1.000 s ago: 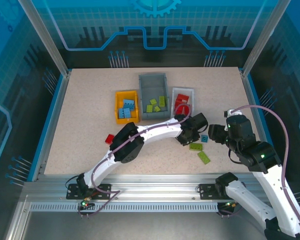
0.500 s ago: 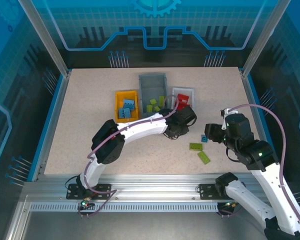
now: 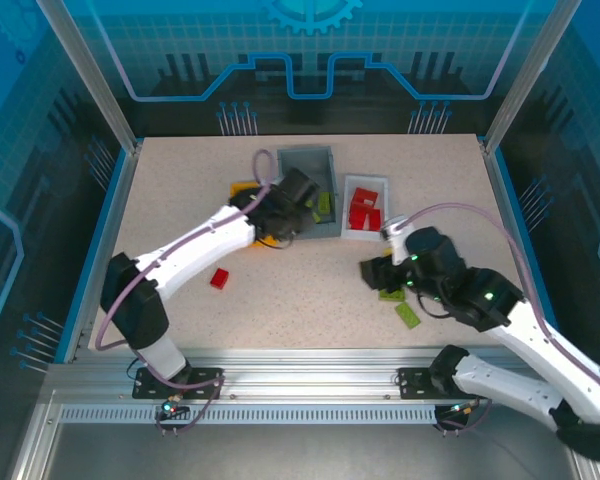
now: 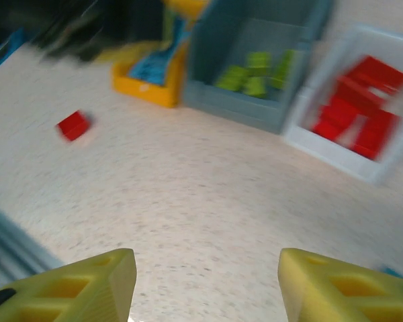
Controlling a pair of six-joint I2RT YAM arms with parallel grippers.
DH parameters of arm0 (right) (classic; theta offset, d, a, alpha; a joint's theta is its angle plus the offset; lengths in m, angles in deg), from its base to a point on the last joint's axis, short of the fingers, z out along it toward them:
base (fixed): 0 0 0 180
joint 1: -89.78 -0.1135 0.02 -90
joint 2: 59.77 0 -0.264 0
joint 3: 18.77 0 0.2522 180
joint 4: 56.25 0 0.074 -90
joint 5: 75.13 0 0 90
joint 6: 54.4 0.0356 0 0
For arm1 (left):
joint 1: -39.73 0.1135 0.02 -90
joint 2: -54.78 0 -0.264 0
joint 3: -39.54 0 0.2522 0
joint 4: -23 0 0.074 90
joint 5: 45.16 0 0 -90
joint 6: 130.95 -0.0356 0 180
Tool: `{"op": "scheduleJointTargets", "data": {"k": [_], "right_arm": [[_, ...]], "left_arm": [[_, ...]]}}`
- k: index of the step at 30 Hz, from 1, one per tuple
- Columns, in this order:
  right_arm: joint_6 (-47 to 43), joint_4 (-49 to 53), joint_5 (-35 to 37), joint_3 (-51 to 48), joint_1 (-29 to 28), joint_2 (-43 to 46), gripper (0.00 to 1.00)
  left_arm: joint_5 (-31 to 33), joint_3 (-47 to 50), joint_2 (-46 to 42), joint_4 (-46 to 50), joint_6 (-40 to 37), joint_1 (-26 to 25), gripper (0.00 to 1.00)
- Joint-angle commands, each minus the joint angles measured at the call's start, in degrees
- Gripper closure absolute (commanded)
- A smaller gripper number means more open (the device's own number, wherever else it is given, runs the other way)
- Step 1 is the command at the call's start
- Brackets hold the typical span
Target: Sort the legos into containers by color
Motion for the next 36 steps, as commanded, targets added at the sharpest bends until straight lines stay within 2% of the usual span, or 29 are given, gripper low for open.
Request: {"op": "scheduleJointTargets", "data": {"k": [1, 6, 9, 16, 20, 23, 28, 31, 36], "right_arm": [[-2.3, -9.6, 7.1, 1.9, -8.9, -6.5, 0.41], [-1.5, -16.4, 7.8, 5.2, -13.3, -16.1, 0.41], [-1.0, -19.4, 7.0, 6.3, -13.5, -19.9, 0.41], [-0.1, -21.9, 5.8, 8.2, -13.4, -25.8, 0.41], [0.6, -22.7, 4.7, 7.9, -13.2, -27.2, 0.41], [1.1, -22.7, 4.1, 7.6, -13.1, -28.2, 0.41], [1.0, -23.1, 2.9, 7.9, -12.7, -30.4, 0.41], [-0.4, -22.2, 2.1, 11.0, -13.5, -34.7, 0.41], [-2.4, -23.8, -2.9, 18.4, -15.1, -47.3, 0.37]], "left_arm": [[-2.3, 2.0, 0.0, 2.0, -10.2, 7.7, 0.76], [-6.9, -0.6, 6.2, -0.3, -16.5, 17.7, 0.75], [-10.0, -4.4, 12.0, -0.8, -17.9, 21.1, 0.74], [-13.7, -9.8, 20.8, -1.4, -19.1, 23.5, 0.7], [-13.9, -10.1, 21.0, -1.5, -18.8, 23.8, 0.49], [-13.9, -9.4, 18.7, -0.9, -18.1, 23.7, 0.4], [-13.2, -7.8, 11.9, 0.2, -17.2, 23.7, 0.39], [-10.6, -4.9, 4.1, 0.7, -16.3, 23.7, 0.41], [-1.2, 3.5, -14.2, 4.8, -14.8, 24.2, 0.4]]}}
